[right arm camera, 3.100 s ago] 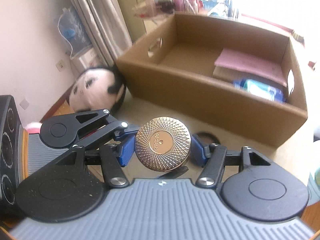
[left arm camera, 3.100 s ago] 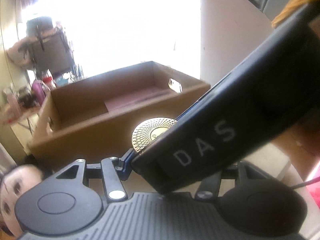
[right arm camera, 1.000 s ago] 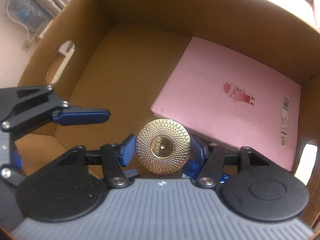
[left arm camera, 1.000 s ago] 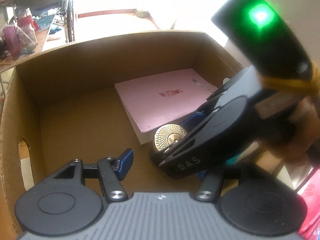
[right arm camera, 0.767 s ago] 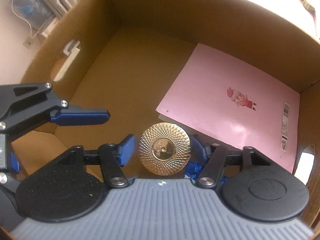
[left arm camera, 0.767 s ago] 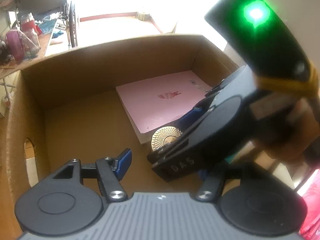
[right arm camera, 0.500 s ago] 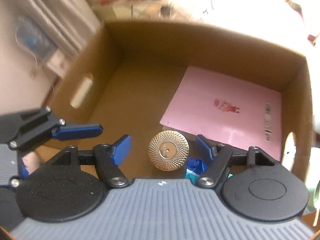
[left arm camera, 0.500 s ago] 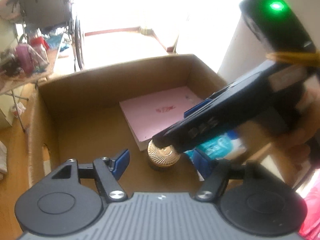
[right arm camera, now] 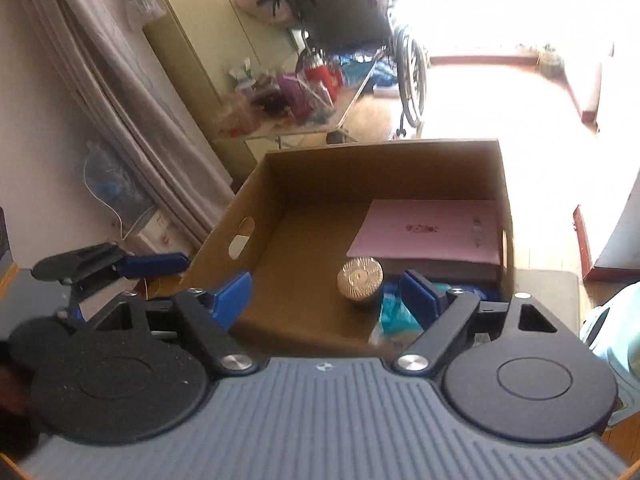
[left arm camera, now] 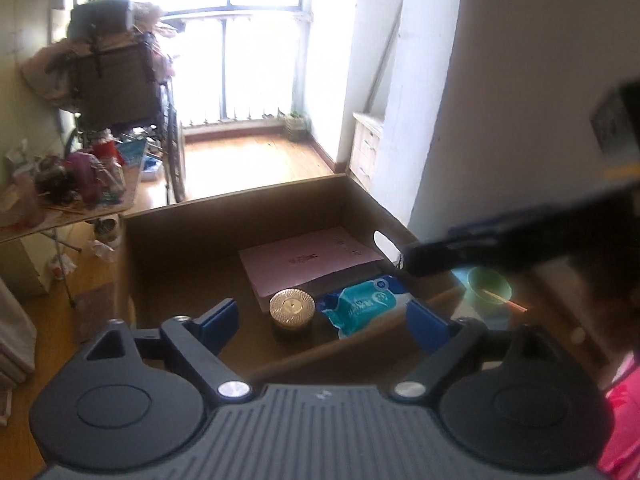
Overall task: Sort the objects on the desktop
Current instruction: 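Open the right gripper to release the jar beside the wet-wipes, then withdraw the right gripper from the box toward the black tape roll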
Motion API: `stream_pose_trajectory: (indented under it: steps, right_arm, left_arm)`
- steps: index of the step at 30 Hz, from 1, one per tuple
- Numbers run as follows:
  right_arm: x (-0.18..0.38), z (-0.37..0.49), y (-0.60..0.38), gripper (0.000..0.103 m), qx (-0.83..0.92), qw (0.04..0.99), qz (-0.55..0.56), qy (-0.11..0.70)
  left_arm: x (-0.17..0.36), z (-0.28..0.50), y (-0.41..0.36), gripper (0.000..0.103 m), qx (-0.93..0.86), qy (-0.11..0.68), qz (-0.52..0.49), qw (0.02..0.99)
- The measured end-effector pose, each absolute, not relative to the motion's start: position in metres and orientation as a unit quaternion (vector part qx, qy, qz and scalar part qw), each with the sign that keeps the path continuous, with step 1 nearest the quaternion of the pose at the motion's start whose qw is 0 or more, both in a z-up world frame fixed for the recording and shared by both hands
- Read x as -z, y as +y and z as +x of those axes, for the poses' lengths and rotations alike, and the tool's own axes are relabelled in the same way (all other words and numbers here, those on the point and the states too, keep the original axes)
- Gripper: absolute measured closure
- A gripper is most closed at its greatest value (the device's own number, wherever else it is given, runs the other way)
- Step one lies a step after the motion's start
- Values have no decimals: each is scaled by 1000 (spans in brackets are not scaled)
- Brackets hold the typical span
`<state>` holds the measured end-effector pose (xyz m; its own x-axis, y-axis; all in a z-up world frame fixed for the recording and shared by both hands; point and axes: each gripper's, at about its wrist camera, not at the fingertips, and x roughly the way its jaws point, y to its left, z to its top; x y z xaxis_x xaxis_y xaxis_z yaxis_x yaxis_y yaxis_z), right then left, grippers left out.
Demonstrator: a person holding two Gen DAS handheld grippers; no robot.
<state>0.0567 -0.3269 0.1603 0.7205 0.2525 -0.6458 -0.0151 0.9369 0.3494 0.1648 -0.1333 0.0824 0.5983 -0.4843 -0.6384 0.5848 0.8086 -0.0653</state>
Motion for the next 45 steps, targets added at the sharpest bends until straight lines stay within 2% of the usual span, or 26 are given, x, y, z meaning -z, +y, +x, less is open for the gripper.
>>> stream_pose_trajectory:
  steps: [5, 12, 21, 34, 39, 45]
  right_arm:
    - [-143, 10, -323, 17, -61, 915, 171, 361]
    - [-112, -28, -311, 13, -47, 903, 186, 385]
    - [-90, -24, -291, 2, -8, 903, 152, 403]
    - [-60, -7, -275, 1, -8, 903, 100, 418]
    - [-44, 5, -279, 2, -19, 893, 120, 432]
    - [-26, 18, -283, 8, -38, 880, 144, 452]
  left_arm:
    - [-80, 119, -128, 1, 267, 325, 65, 905]
    - [-35, 86, -134, 1, 250, 329, 85, 907]
    - [16, 87, -141, 1, 240, 352, 90, 900]
    - [63, 98, -158, 1, 250, 370, 110, 888]
    - [76, 104, -163, 1, 255, 368, 115, 887]
    - [89, 111, -170, 7, 260, 367, 126, 884]
